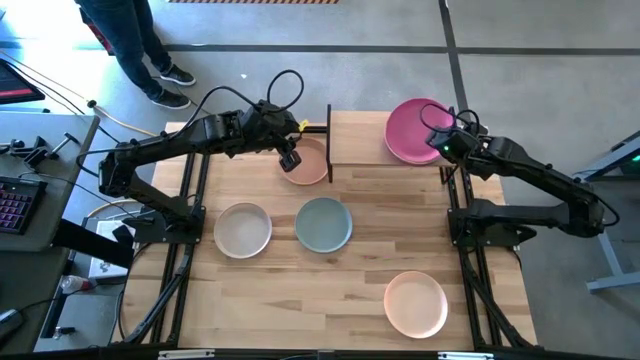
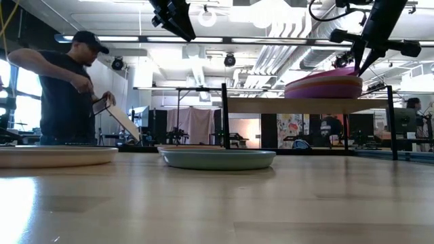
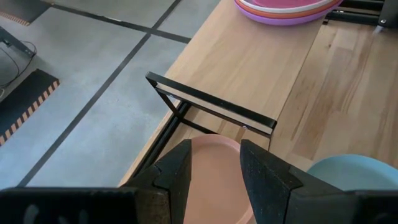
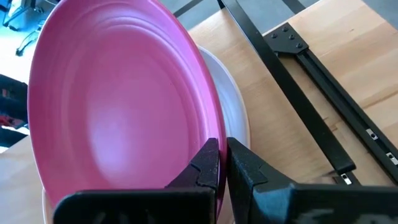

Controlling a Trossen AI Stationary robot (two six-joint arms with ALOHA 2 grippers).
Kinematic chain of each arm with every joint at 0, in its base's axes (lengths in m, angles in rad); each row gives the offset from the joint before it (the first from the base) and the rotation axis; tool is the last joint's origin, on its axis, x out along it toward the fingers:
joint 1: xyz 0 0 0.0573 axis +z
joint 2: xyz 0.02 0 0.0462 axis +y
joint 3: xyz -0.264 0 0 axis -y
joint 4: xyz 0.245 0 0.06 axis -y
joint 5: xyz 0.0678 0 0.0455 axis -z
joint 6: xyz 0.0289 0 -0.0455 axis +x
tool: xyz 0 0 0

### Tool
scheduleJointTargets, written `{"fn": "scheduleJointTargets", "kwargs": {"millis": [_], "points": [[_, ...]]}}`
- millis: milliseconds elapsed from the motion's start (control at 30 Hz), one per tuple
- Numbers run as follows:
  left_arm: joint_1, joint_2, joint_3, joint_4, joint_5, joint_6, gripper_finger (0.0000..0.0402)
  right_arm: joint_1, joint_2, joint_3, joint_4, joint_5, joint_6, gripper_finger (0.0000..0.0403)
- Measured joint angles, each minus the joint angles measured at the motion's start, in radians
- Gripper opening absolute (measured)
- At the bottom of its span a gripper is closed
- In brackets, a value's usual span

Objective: Place and stack plates onto a shelf
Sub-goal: Stack the pink plate on the white plate on the shelf

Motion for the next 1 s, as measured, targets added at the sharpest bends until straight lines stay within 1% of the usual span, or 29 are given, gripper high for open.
{"fn": "scheduleJointTargets", "kwargs": {"millis": [167, 367, 567, 800, 1000], "points": [[0.000, 0.000, 0.000, 0.000, 0.000, 0.001, 0.0124, 0.000, 0.000, 0.000, 0.000, -0.001, 0.002, 0.0001], [0.000, 0.000, 0.000, 0.001, -0.015, 0.036, 0.0124, 0.000, 0.000, 0.000, 0.005, -0.009, 0.003, 0.0001], [0.000, 0.000, 0.000, 0.001, -0.017, 0.037, 0.0124, 0.000, 0.000, 0.000, 0.022, -0.013, 0.003, 0.0001], [0.000, 0.000, 0.000, 0.001, -0.016, 0.037, 0.0124, 0.000, 0.000, 0.000, 0.023, -0.042, 0.003, 0.0001], [0.000, 0.000, 0.000, 0.001, -0.016, 0.037, 0.0124, 0.000, 0.000, 0.000, 0.022, -0.035, 0.001, 0.0001]]}}
